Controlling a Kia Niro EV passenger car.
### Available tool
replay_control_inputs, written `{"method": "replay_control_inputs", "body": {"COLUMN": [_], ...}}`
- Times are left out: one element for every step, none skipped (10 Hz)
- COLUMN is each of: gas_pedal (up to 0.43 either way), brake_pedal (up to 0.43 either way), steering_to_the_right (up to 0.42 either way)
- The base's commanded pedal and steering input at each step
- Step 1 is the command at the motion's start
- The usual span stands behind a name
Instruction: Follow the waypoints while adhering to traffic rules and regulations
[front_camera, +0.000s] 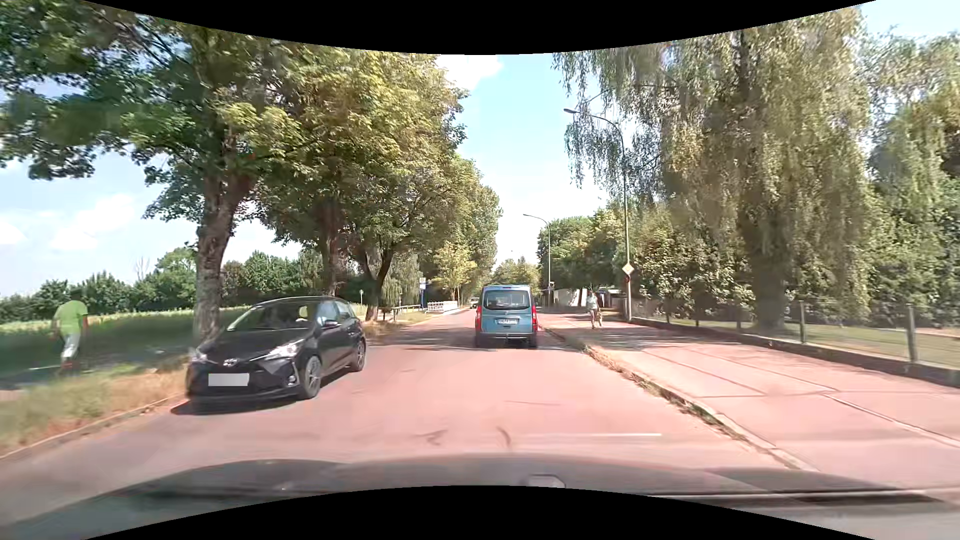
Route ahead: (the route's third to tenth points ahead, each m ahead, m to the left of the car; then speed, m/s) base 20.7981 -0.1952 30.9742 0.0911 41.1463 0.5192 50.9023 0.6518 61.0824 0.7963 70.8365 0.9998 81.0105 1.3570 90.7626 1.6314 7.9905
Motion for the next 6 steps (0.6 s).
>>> {"method": "replay_control_inputs", "body": {"gas_pedal": [0.13,0.13,0.13,0.13,0.15,0.169], "brake_pedal": [0.0,0.0,0.0,0.0,0.0,0.0], "steering_to_the_right": [0.001,0.001,-0.001,-0.003,-0.003,-0.003]}}
